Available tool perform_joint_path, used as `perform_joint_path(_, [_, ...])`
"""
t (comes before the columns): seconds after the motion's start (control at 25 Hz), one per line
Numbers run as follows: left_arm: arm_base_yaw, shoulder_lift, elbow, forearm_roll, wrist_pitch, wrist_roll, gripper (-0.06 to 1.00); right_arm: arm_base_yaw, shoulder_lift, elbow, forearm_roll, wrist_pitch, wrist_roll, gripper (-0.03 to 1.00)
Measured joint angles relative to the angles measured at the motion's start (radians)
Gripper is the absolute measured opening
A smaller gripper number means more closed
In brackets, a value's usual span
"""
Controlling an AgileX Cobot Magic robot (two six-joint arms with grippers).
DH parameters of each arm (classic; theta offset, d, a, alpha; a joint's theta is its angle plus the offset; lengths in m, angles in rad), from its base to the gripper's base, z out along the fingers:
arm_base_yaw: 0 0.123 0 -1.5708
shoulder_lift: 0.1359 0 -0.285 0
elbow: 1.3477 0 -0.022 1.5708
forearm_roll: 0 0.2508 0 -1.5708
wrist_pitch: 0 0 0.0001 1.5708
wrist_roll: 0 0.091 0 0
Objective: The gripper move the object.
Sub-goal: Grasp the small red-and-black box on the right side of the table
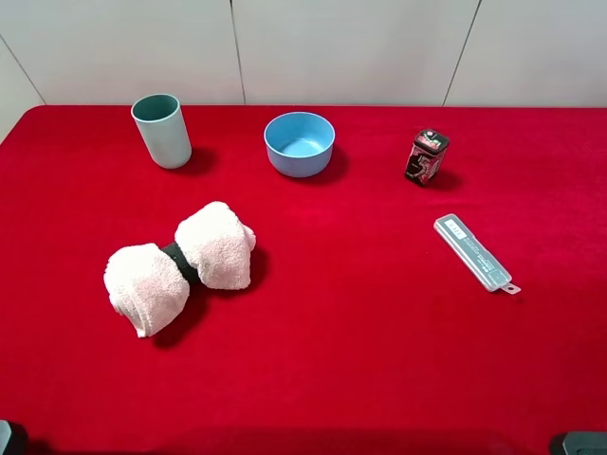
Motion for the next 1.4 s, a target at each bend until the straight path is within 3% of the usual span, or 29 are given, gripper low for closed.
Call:
perform_joint_path(0.52, [0.000,0.000,0.000,0.000,0.000,0.000,0.97,0.000,0.440,-0.113,0.008,-0.165,-0.169,0.69])
perform_joint_path(0.68, [0.000,0.000,0.000,0.000,0.000,0.000,0.97,0.000,0.624,-0.214,0.060,-0.191,-0.228,0.69])
perform_joint_path(0.88, [0.000,0.000,0.000,0.000,0.000,0.000,0.97,0.000,0.802,-0.314,0.104,-0.193,-0.318,0.69])
perform_joint_path(1.16, [0.000,0.000,0.000,0.000,0.000,0.000,0.97,0.000,1.014,-0.426,0.270,-0.150,-0.530,0.69])
perform_joint_path(1.4, [0.000,0.000,0.000,0.000,0.000,0.000,0.97,0.000,1.149,-0.497,0.348,-0.087,-0.594,0.69])
